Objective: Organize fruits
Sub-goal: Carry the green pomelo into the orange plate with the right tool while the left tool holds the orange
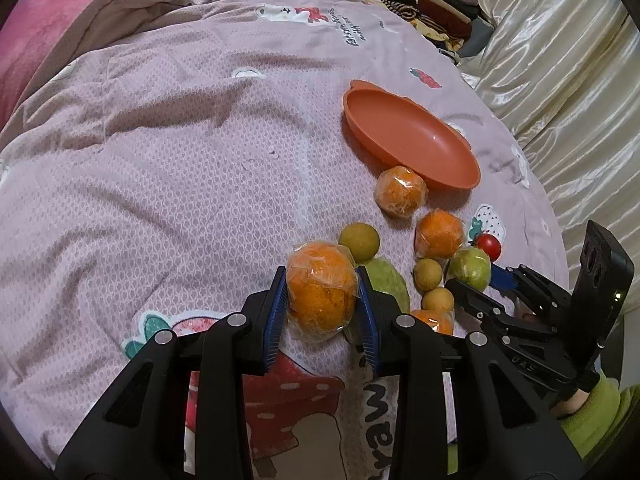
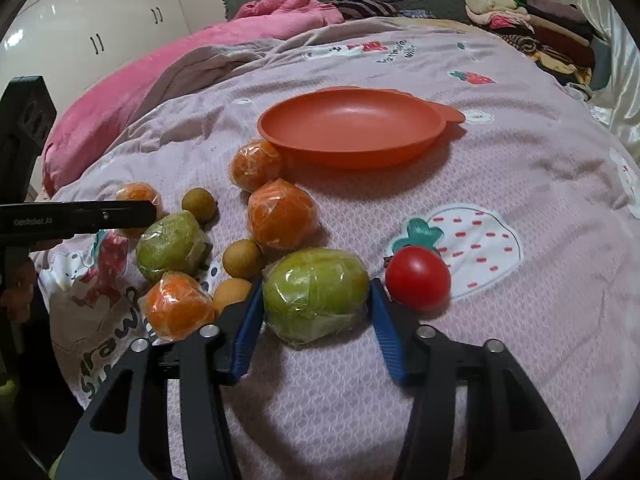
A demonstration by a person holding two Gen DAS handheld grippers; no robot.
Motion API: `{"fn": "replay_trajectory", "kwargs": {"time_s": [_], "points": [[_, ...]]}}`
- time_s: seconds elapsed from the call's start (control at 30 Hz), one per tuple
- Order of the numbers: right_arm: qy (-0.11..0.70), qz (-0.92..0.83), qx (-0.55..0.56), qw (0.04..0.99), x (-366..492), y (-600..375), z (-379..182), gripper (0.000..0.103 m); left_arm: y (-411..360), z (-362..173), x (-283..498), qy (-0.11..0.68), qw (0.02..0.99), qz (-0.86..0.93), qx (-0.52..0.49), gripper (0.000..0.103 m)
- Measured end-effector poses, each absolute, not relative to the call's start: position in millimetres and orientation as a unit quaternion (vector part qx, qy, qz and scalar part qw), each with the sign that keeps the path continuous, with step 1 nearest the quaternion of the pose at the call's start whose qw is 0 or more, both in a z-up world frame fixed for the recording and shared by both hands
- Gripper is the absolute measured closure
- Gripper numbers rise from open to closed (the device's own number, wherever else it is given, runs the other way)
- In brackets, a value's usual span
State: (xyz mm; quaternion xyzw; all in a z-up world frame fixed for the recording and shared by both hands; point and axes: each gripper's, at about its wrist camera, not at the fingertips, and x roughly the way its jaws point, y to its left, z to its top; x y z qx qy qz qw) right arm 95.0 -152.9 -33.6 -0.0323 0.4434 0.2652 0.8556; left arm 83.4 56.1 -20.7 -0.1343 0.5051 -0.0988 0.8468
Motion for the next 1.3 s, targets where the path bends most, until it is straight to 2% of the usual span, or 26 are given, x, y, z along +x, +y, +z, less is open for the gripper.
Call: {"fn": "replay_trajectory", "kwargs": {"time_s": [0.33, 0.67, 0.97, 1.3], "points": [[0.417, 0.291, -0.006, 0.861, 91, -170, -4, 0.056, 58, -6, 95, 0.497, 0.851, -0.103, -0.136, 0.078], [0.374, 0.291, -0.012, 0.88, 123, -183, 29, 0.056, 44, 21, 130, 0.482, 0.86, -0.112, -0.123, 0.078], [0.373, 0.307, -0.051, 0.874, 156, -178, 34, 0.056, 22, 34, 171, 0.482, 0.862, -0.122, -0.1, 0.078], [0.383, 0.324, -0.081, 0.861, 176, -164, 26, 0.056, 2, 22, 205, 0.503, 0.851, -0.128, -0.08, 0.078]]}}
